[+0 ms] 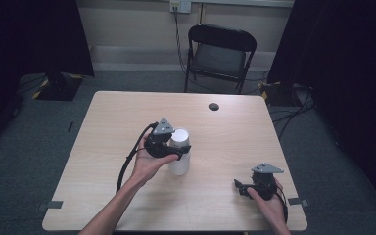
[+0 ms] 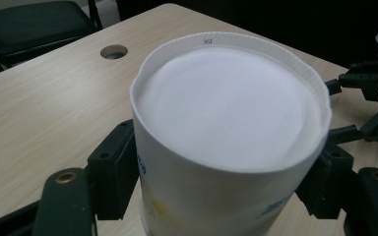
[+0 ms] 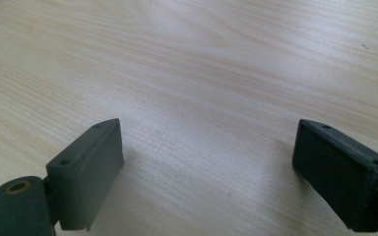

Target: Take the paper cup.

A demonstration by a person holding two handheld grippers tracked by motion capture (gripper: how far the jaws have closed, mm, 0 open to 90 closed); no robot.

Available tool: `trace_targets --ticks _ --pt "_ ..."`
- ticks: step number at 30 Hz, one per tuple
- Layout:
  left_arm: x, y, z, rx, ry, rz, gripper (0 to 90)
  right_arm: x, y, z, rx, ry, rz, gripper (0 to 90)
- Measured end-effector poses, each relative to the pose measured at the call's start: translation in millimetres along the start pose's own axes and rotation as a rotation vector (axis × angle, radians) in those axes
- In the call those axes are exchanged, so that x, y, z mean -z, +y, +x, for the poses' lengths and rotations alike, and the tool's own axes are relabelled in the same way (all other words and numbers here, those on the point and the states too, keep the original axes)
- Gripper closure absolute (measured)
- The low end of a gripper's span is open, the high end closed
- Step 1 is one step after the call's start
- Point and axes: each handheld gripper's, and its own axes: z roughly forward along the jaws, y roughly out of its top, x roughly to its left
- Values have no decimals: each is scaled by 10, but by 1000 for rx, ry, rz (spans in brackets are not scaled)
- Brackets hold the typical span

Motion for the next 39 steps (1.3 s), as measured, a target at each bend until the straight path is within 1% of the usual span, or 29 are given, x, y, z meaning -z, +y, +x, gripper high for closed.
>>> trace_targets --ticks 6,9,12,15,21,22,23,28,30,34,39 --pt "28 15 -8 5 8 -10 288 0 0 0 0 0 0 114" --pt "55 34 -12 10 11 -27 289 0 0 0 0 0 0 114" --pt "86 59 -8 1 14 -24 289 0 0 0 0 0 0 114" --pt "108 75 -24 1 17 -25 292 0 0 0 0 0 0 113" --pt "169 133 -26 0 21 -50 291 0 0 0 0 0 0 114" --pt "182 142 -26 7 18 -61 291 0 0 0 0 0 0 114" --pt "195 152 -22 3 17 -65 292 0 0 0 0 0 0 114" --pt "233 168 -13 3 17 -73 294 0 0 0 0 0 0 114" --pt "257 184 -11 5 23 -83 294 0 0 0 0 0 0 113" --pt "294 242 -7 1 22 -94 295 0 0 0 0 0 0 113" --pt "307 301 -34 -12 17 -108 295 0 0 0 0 0 0 113"
